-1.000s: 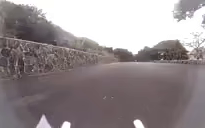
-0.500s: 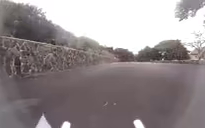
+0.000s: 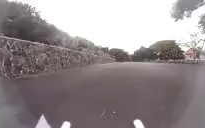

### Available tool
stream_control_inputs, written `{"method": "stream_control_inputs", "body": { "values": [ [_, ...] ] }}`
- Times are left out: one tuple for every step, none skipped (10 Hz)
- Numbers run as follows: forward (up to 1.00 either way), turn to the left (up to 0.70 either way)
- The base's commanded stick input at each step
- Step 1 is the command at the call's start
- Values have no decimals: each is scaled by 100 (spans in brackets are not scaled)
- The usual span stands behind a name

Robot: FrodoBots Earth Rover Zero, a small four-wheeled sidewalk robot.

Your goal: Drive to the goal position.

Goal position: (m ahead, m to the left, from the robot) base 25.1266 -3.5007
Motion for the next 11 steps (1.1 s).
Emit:
{"method": "stream_control_inputs", "body": {
  "values": [
    [50, 0],
    [50, 0],
    [50, 0],
    [50, 0],
    [50, -13],
    [50, -35],
    [50, -50],
    [50, -50],
    [50, -50],
    [50, -50],
    [50, -50]
  ]
}}
